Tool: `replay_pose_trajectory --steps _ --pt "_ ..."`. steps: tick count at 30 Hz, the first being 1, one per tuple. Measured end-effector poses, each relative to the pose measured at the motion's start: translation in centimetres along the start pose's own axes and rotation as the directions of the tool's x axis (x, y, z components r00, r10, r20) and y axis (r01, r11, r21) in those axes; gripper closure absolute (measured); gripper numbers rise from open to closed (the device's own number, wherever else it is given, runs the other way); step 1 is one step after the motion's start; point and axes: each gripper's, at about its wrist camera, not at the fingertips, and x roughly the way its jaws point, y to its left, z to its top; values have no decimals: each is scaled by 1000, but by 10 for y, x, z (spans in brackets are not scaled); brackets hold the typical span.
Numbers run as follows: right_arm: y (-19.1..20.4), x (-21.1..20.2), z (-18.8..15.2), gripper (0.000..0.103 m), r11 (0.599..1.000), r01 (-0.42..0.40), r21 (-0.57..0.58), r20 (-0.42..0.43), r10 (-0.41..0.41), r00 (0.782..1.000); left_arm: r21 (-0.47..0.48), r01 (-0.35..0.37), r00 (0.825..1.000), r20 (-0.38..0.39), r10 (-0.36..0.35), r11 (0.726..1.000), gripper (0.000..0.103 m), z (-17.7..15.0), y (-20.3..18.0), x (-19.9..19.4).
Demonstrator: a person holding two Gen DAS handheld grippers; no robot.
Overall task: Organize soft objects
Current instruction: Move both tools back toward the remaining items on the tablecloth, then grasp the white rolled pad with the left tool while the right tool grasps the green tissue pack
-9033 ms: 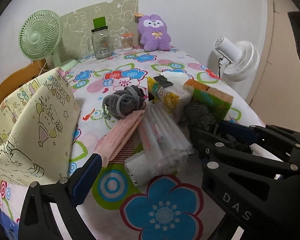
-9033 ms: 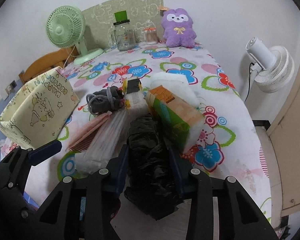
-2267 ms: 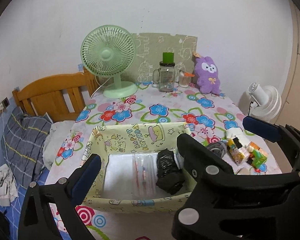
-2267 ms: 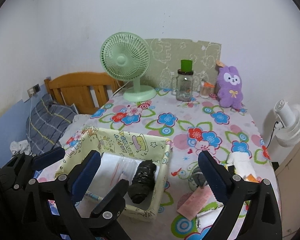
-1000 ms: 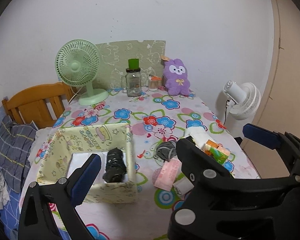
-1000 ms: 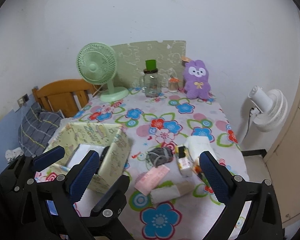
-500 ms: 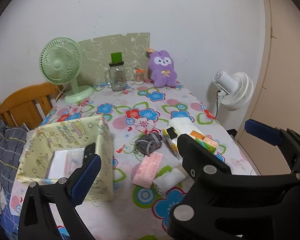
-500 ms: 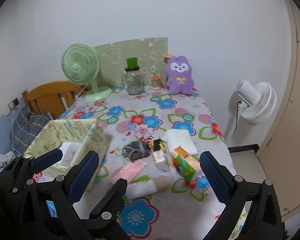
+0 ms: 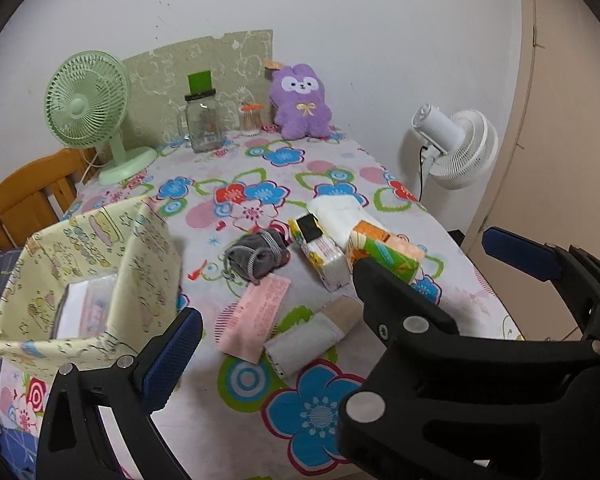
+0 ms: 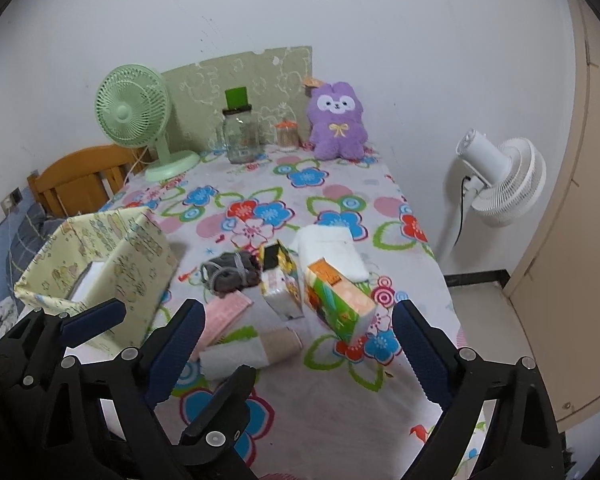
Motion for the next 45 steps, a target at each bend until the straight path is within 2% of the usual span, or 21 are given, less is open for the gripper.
replay_pose_trajectory --steps 7,13,27,32,33,36,37,45 --pt "-7 16 -12 8 1000 17 4 -17 -17 1000 6 13 999 -44 -13 1000 1 -11 -4 20" --pt "-14 34 -24 11 1000 22 21 -64 -20 998 26 12 996 -84 -10 1000 3 -17 -8 39" --pt "-28 67 -30 12 998 46 45 -123 -40 992 43 46 988 -152 -39 998 29 -18 -15 75" --pt "-33 75 -30 12 997 50 51 -137 -42 990 33 73 979 -193 -65 997 42 -18 -16 85" --pt "-34 77 -29 12 997 49 53 -139 -41 989 31 73 979 -194 -65 997 42 -18 -16 86" --pt "-35 79 -29 12 998 44 53 -139 -36 990 36 72 979 -194 -63 997 51 -16 -17 86" --pt "-35 80 -28 11 998 42 53 -138 -34 990 36 72 979 -193 -64 997 57 -15 -17 86" --pt "-37 88 -22 12 998 42 39 -120 -38 992 25 82 976 -204 -76 996 66 -10 -15 90"
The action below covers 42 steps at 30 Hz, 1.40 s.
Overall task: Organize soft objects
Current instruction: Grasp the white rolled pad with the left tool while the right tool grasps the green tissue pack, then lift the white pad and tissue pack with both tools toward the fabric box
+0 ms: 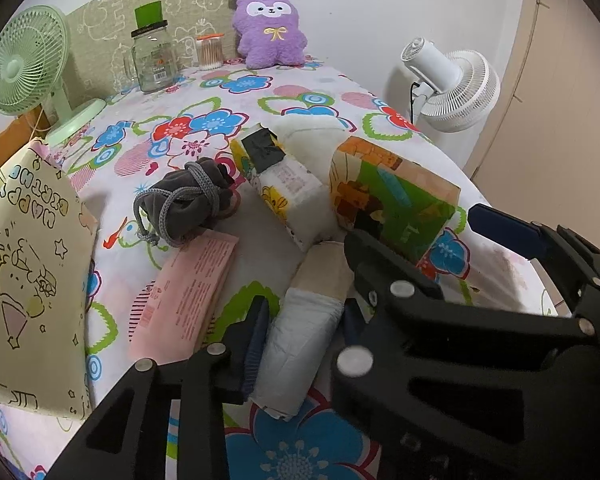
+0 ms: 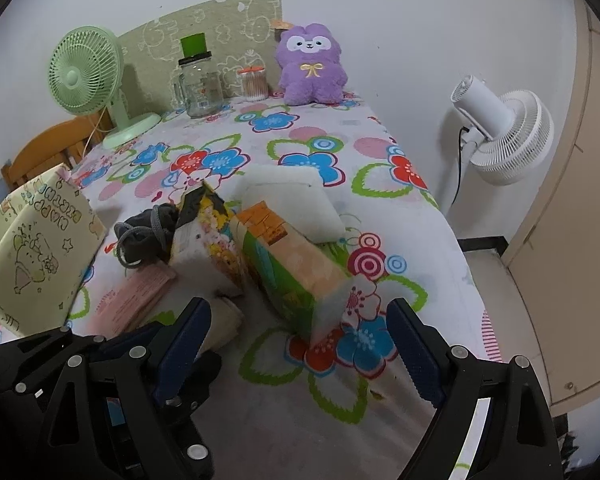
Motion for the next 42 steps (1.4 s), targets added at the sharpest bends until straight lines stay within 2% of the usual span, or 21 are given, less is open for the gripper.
replay_pose_trajectory --steps 4,6,8,14,17,27,42 --pt "-5 5 4 13 1000 -2 22 0 2 1000 -14 5 1000 -6 -5 1000 68 4 1 2" --pt "-6 8 6 20 1000 -8 16 -3 8 1000 -12 2 1000 -6 -2 1000 69 5 1 3" --pt "-5 12 6 22 1000 -16 8 -12 16 1000 -14 1 1000 -7 -1 1000 69 6 1 4" --pt "-5 19 5 59 998 -58 3 -51 58 997 -5 -11 1000 -5 11 1000 71 6 0 4" --pt "-3 18 4 66 999 -54 -2 -58 54 997 -1 -12 1000 -6 12 1000 72 5 0 3" --pt "6 3 -2 70 998 -61 -11 -53 60 997 0 11 1000 -7 -11 1000 76 -3 0 -6" --pt "18 -27 -2 70 999 -46 -22 -8 46 999 -8 13 999 50 -13 1000 79 -9 3 -32"
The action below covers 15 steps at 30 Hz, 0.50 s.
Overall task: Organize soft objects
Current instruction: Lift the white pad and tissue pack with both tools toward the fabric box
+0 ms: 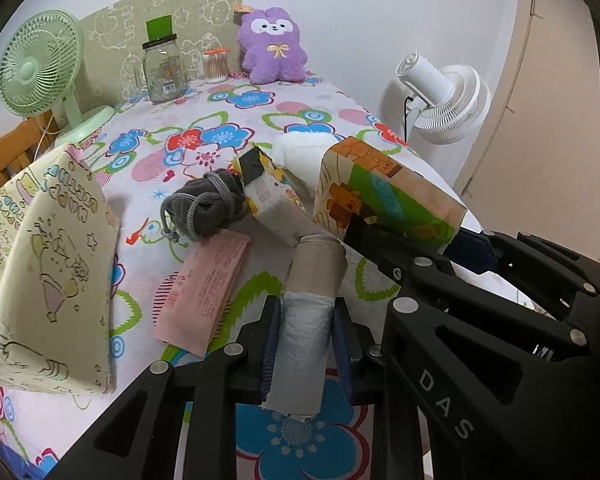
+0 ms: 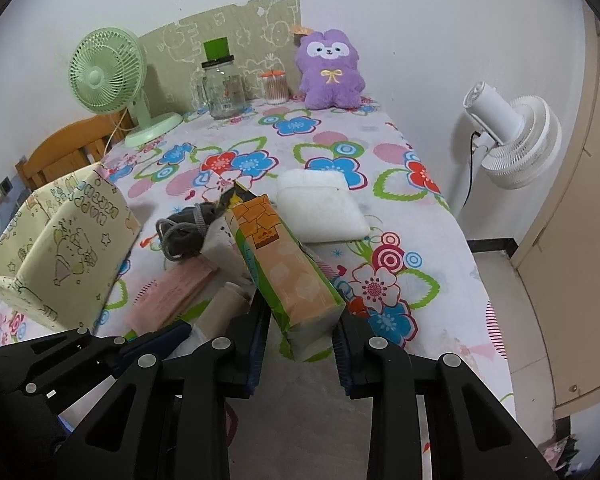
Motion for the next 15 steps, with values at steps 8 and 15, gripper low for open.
replay_pose_trajectory --steps 8,15 --pt "7 -21 7 70 1000 8 -4 37 -8 999 -3 0 999 39 1 1000 79 2 1 -22" --pt "14 -44 14 70 1000 14 -11 76 -13 997 3 -8 996 85 8 1000 79 5 1 -42"
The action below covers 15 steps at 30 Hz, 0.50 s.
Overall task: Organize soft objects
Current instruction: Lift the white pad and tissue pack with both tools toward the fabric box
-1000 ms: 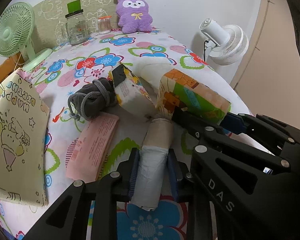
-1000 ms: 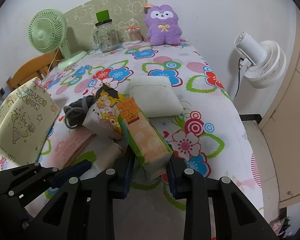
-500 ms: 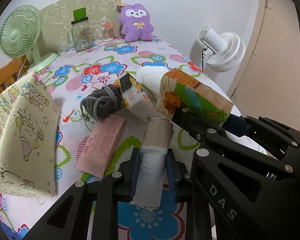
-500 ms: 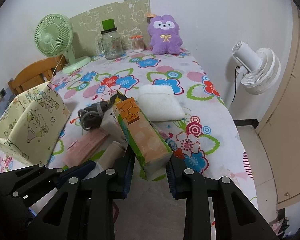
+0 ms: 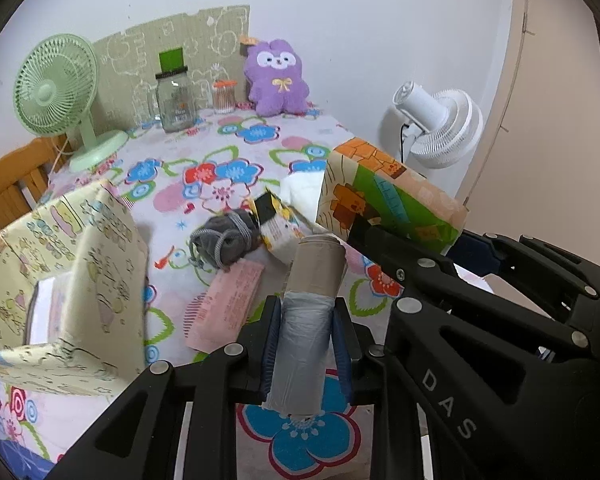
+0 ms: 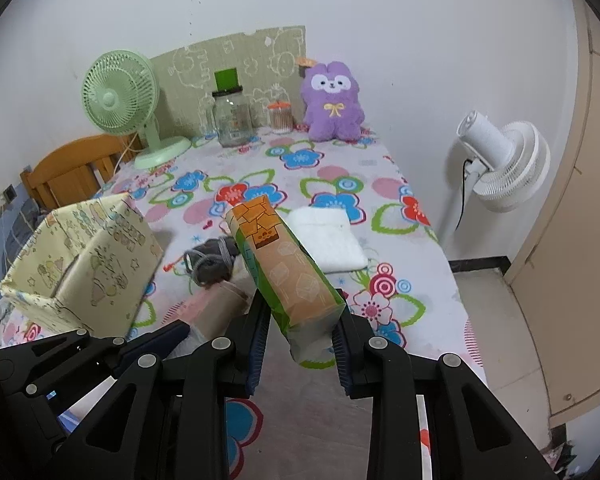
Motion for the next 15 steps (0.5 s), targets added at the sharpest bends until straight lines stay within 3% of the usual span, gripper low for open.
replay_pose_trajectory --steps 15 --pt "19 -40 19 70 1000 -9 -20 75 10 997 -11 -11 997 77 11 1000 79 11 5 -42"
